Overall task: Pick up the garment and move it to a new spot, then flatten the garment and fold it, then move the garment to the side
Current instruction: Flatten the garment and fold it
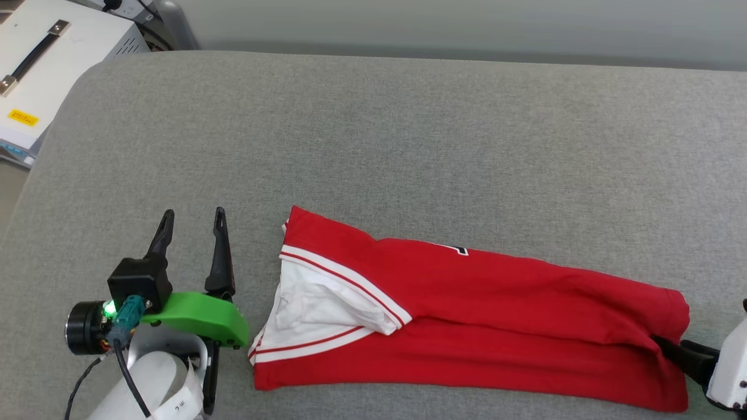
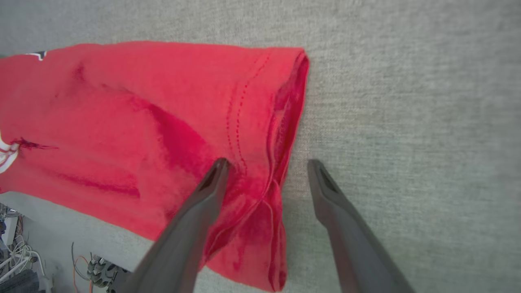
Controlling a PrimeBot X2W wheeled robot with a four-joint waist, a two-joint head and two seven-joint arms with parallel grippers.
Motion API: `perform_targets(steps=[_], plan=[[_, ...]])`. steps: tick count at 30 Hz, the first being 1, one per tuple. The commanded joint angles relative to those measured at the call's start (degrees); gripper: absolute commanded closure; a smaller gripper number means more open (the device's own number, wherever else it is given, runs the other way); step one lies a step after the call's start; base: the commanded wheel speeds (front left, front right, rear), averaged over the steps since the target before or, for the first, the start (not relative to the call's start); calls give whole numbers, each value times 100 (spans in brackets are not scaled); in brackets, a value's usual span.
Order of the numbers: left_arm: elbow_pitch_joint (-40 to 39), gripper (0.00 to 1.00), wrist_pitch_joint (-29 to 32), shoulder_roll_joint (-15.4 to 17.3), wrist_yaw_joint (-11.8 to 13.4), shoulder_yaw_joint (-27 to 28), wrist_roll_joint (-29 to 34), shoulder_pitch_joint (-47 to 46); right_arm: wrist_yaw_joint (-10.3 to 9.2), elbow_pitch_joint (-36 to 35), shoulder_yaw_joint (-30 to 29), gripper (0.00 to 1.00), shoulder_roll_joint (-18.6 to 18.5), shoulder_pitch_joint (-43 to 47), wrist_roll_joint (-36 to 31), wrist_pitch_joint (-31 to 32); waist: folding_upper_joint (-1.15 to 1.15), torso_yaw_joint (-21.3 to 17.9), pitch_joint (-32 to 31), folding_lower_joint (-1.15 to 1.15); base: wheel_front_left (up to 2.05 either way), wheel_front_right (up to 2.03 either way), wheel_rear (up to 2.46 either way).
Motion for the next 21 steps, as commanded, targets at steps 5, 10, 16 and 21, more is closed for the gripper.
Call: perform_targets(steps=[5, 10, 16, 21], plan=[[27, 0, -32, -688, -462, 763, 826, 401, -2, 333, 449, 0, 384, -303, 2, 176, 0, 147, 158, 0, 0, 0, 0], [137, 0, -32, -1091, -778, 1137, 1261, 500, -2, 355, 824, 0, 545, -489, 103, 144, 0, 146, 162, 0, 0, 0, 0], [236, 0, -32, -1449, -1103, 1514, 1671, 625, -2, 535, 1033, 100, 390, -615, 120, -107, 0, 136, 102, 0, 0, 0, 0], [296, 0, -32, -1646, -1333, 1734, 1948, 763, -2, 812, 808, 100, 32, -630, 210, -355, 0, 131, -27, 0, 0, 0, 0]])
